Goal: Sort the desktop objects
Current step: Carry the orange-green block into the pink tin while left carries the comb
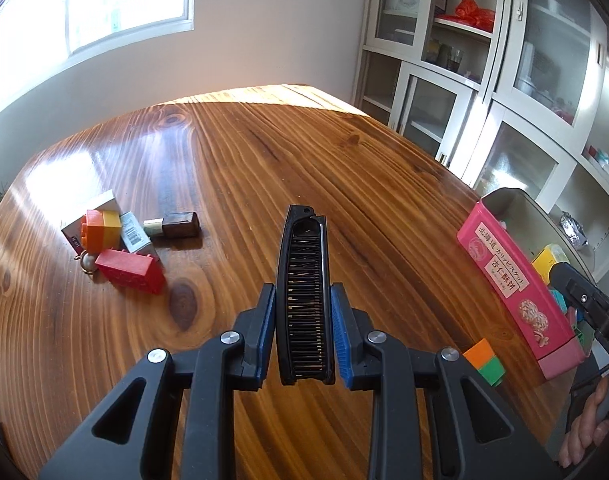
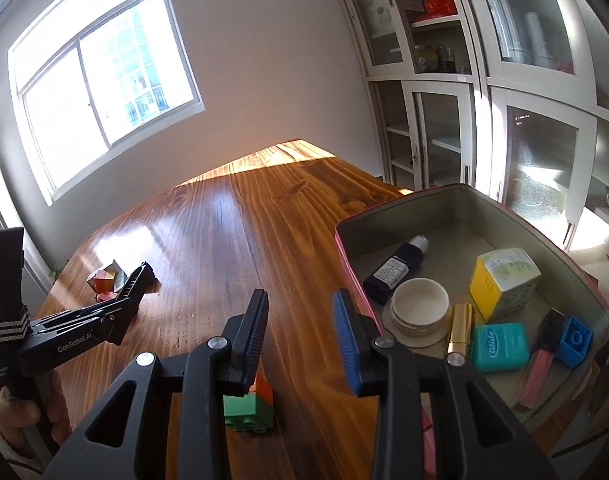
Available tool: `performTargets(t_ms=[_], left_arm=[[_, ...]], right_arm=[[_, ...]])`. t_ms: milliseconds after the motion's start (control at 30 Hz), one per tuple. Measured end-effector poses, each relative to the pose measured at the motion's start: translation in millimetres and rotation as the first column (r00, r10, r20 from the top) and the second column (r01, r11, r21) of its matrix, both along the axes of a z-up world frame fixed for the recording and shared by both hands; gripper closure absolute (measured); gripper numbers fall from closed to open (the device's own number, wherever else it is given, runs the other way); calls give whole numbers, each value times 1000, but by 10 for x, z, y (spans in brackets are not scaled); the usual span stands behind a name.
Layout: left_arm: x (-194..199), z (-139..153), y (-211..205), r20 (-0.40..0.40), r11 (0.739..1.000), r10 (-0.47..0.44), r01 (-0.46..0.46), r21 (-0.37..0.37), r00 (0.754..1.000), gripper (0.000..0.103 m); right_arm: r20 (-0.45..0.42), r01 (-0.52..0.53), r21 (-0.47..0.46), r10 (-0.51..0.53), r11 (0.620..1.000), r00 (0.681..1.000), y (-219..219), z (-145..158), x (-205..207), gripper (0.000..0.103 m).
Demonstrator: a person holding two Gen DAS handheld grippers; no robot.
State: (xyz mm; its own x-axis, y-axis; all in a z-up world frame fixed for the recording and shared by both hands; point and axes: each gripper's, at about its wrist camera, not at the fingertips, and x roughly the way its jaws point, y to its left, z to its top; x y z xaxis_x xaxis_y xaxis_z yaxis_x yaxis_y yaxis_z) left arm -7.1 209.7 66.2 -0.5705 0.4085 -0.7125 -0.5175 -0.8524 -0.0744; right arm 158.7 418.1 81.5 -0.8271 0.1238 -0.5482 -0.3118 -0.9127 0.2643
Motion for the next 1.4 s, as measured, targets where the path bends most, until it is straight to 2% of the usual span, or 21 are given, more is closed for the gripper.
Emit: performTargets(t_ms=[100,167,233,533,633,733,867,1000,1200,1400], left_arm=[[50,2,62,0,1000,-12,12,-3,1000,74],[87,6,70,0,1000,-19,19,-4,1000,74],[108,7,74,2,1000,-25,25,-3,1000,74],[142,19,-47,0,1000,-21,21,16,1000,74],[134,-6,-91,8,1000,-17,17,20,1000,74],[131,-13,-115,12,1000,-15,14,23,1000,74],[157,15,-96,6,1000,-18,18,25,1000,74],[199,39,-12,-2,999,-38,38,21,999,74],[304,80,242,-15,996,-85,85,6,996,74],[452,122,633,-13,987,-162,162,-7,987,74]], right_arm=[[0,-43,-38,43,998,999,-18,-75,65,64],[21,-75,-44,76,996,997,-104,-145,65,51],[46,-108,-37,109,993,993,-206,-220,50,47],[180,-181,9,176,983,968,-535,-543,-158,48],[211,-194,3,189,981,959,-572,-609,-215,63],[216,-199,19,190,980,958,-608,-625,-217,65],[192,-188,16,182,982,964,-590,-571,-149,65],[117,-151,28,147,988,982,-478,-343,-28,65],[11,-45,44,44,998,999,-171,-57,256,65],[-44,75,55,-73,996,996,205,57,505,65]])
